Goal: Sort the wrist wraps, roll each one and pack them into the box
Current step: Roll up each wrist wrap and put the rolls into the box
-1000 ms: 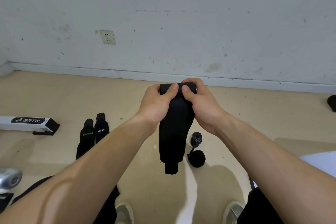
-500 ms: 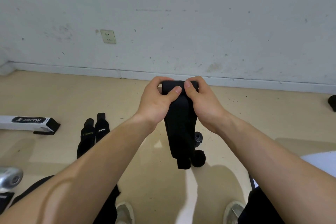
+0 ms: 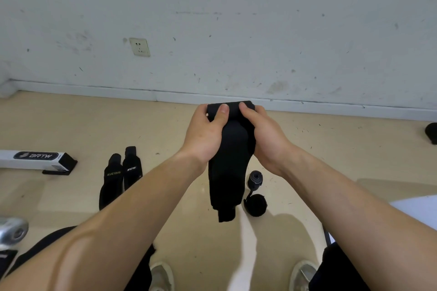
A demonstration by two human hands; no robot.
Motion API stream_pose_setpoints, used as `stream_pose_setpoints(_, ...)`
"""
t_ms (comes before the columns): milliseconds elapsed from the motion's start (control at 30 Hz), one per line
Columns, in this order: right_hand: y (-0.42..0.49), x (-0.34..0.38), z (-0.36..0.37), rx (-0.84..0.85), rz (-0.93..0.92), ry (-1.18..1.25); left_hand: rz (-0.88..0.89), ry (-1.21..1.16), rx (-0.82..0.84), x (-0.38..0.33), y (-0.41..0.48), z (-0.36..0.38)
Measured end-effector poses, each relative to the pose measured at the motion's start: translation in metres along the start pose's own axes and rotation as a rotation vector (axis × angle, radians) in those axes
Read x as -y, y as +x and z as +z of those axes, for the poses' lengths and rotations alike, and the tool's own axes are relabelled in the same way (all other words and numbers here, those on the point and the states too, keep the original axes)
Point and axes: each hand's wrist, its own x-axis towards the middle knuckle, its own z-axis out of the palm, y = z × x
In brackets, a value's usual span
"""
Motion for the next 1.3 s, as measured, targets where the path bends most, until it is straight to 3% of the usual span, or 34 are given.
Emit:
stream_pose_setpoints(267, -0.001, -0.009, 0.007, -0.039, 0.049, -0.06, -0.055, 0.002, 0.007, 0.004, -0.005, 0.005)
stream_pose_setpoints(467, 0.0, -0.004, 0.002, -0.128, -0.053, -0.1, -0.077, -0.039, 0.069, 0.004, -0.004, 0.007)
stream_pose_setpoints(567, 0.0, -0.003, 0.003, -0.114, -0.08, -0.117, -0.12, -0.046, 0.068, 0.0, -0.002, 0.006)
stream_pose_setpoints(967, 0.001, -0.002, 0.0, -0.02, -0.11, -0.273, 0.01, 0.057, 0.043, 0.002, -0.003, -0.001)
stream_pose_setpoints(1300, 0.001, -0.006, 0.002, -0.043, -0.165, -0.221, -0.025, 0.12, 0.136, -0.004, 0.002, -0.005)
